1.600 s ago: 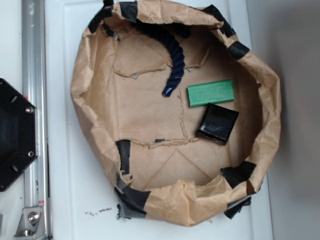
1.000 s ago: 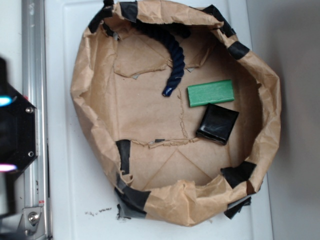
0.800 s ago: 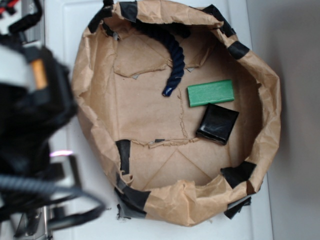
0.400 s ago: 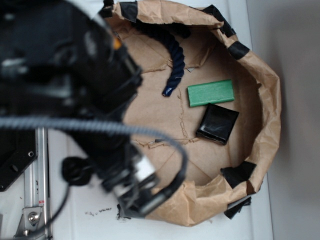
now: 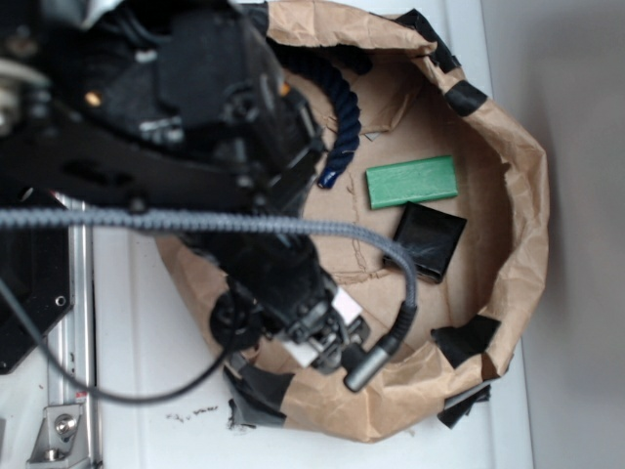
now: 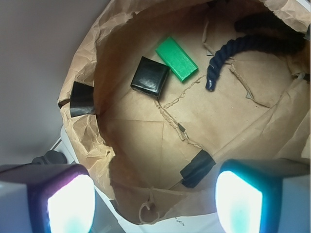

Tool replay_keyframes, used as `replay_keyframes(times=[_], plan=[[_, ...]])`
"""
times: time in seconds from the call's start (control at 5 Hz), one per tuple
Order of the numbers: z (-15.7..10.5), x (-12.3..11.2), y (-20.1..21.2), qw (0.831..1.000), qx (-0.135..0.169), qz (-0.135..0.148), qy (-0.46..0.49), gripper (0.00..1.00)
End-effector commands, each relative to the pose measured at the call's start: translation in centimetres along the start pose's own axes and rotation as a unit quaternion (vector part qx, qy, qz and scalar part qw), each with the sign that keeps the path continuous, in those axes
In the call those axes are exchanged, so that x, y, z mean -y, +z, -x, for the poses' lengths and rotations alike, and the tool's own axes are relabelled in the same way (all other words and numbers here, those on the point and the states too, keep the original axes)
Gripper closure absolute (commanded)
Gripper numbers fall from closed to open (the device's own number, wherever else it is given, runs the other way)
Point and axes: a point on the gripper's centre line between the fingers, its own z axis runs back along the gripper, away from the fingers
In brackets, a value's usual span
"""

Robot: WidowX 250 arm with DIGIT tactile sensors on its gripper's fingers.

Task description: Grab the black box.

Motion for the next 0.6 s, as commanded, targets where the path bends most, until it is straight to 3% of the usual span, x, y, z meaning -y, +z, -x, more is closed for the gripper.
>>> replay_keyframes(times=[0.0, 0.2, 0.4], plan=[[-0.9, -0.4, 0.7, 1.000, 0.012, 0.009, 0.012, 0.00], [-0.9, -0.4, 0.7, 1.000, 0.012, 0.009, 0.012, 0.00], [-2.6, 0.0, -2.0, 0.999, 0.025, -0.005, 0.035, 0.00]])
